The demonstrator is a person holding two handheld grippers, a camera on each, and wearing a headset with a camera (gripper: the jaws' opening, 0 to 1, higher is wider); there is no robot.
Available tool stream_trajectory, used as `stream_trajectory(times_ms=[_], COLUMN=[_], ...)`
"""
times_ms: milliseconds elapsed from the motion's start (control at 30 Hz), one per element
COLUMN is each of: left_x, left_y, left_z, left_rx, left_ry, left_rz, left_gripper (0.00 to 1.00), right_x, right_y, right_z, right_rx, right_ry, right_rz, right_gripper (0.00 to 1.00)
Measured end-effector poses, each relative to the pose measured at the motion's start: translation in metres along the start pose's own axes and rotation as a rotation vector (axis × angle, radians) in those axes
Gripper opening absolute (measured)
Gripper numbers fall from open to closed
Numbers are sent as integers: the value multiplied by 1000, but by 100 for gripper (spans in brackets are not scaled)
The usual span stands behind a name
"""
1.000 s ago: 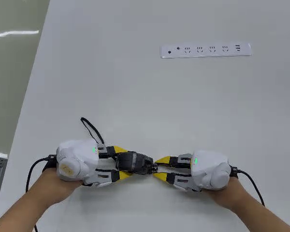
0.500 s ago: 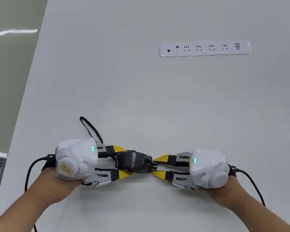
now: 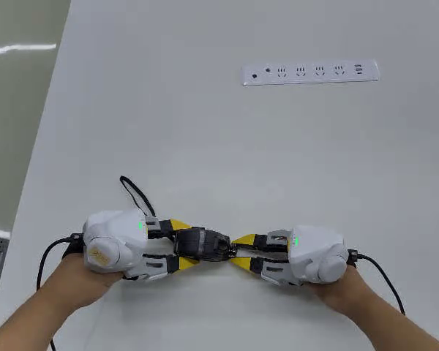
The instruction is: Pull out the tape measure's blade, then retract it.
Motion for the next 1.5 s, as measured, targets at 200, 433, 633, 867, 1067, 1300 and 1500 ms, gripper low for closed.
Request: stream_trajectory(times_ms=[200,433,633,867,1067,1300,1500], left_x=[0,1,1,1,0,0,0], left_y=[0,0,0,0,-1,-1,-2], left_z=[0,0,0,0,1,1,1], left_rx=[4,5,7,6,12,13,13], left_ry=[-1,-2,-6,-6,-7,-6,-7], left_rz=[0,0,-2,-1,-3,-9,-9], left_gripper=[29,29,29,28,28,28,28], right_x=[0,0,1,1,2,6,11], right_y=[0,2,-1,-1,-1,-2,-5], right_z=[-1,-1,-1,-1,-2,-3,-3], right_rx=[0,-8,-17,-19,-16,-23,-31], right_ry=[4,7,14,21,20,22,20], right_rz=[-1,-2,-3,-4,-3,-2,-3], right_gripper=[10,10,10,10,10,10,10])
Point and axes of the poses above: the centre of the closed fingertips' face, and the gripper's own axes: x roughly backward along the fingers, z roughly to its left, y roughly out of its top, the point moved 7 cm from there along x, roughly backward along the fingers, and after that the axes turned 2 degrees about -x, right-handed, at the moved point
